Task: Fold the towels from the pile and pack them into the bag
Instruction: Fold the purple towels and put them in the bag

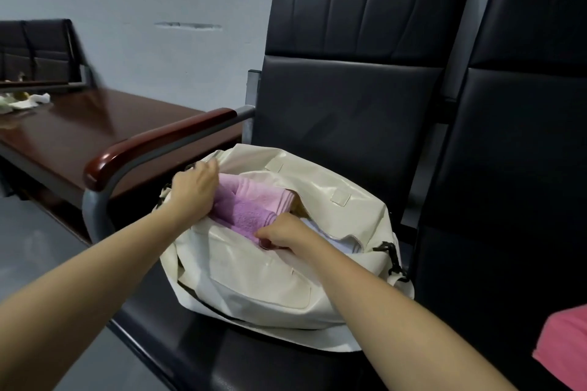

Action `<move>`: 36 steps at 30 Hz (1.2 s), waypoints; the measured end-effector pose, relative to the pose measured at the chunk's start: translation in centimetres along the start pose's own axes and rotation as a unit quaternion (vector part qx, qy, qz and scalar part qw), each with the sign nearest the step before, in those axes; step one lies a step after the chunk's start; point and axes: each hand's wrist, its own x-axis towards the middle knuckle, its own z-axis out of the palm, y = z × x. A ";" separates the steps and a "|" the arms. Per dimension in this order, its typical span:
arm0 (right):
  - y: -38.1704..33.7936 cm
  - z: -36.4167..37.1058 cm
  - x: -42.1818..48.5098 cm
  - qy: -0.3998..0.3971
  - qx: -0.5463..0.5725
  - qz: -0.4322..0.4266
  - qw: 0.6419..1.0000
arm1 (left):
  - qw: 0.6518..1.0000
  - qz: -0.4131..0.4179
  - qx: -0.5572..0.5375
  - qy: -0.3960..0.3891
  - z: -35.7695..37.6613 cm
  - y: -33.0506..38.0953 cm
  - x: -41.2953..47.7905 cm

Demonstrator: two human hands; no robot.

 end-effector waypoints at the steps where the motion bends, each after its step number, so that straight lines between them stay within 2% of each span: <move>1: 0.1 0.2 0.4 0.038 -0.026 -0.007 0.999 | 0.996 0.075 -0.012 0.048 0.1 0.3 -0.2; 3: 0.4 0.5 0.2 0.154 -0.082 -0.052 0.983 | 0.956 0.260 -0.039 0.126 0.5 0.2 -0.4; 4: 0.6 0.6 0.0 0.201 -0.106 -0.112 0.967 | 0.939 0.317 -0.034 0.128 1.0 -0.2 -0.4; 5: 0.6 0.7 -0.2 0.215 -0.124 -0.177 0.952 | 0.935 0.340 -0.032 0.098 1.4 -0.7 -0.5; 6: 0.9 0.9 -0.1 0.203 -0.137 -0.238 0.940 | 0.942 0.330 -0.035 0.046 1.9 -0.9 -0.8; 8: 1.2 1.2 0.1 0.129 -0.157 -0.286 0.937 | 0.960 0.274 -0.015 -0.053 2.7 -0.9 -1.0; 11: 1.3 0.8 0.2 0.026 -0.234 -0.261 0.936 | 0.969 0.201 0.061 -0.133 2.7 0.0 -0.8; 14: 1.2 -0.2 0.3 -0.013 -0.289 -0.238 0.927 | 0.957 0.177 0.078 -0.216 2.1 1.1 -0.6; 16: 1.4 -0.7 -0.1 -0.032 -0.279 -0.230 0.932 | 0.952 0.150 0.065 -0.257 1.3 2.2 -0.5; 18: 1.9 -1.4 -0.9 -0.041 -0.202 -0.216 0.954 | 0.952 0.106 0.026 -0.286 -0.2 3.2 -0.6; 20: 2.6 -2.6 -2.0 -0.008 -0.130 -0.210 0.969 | 0.959 0.070 -0.041 -0.273 -2.2 3.9 -1.1; 22: 3.6 -4.5 -3.4 0.036 -0.119 -0.196 0.973 | 0.959 0.072 -0.129 -0.242 -4.3 4.8 -1.7; 24: 5.2 -6.9 -5.2 0.076 -0.127 -0.188 0.971 | 0.948 0.083 -0.212 -0.221 -6.6 6.4 -3.0; 26: 7.3 -9.5 -7.7 0.111 -0.125 -0.168 0.971 | 0.939 0.084 -0.288 -0.168 -8.7 9.0 -4.1; 28: 10.0 -12.2 -11.0 0.153 -0.119 -0.143 0.971 | 0.917 0.082 -0.364 -0.142 -10.8 12.2 -5.3; 36: 24.0 -20.6 -26.0 0.282 -0.127 0.011 0.951 | 0.841 0.210 -0.462 -0.189 -17.5 27.4 -10.1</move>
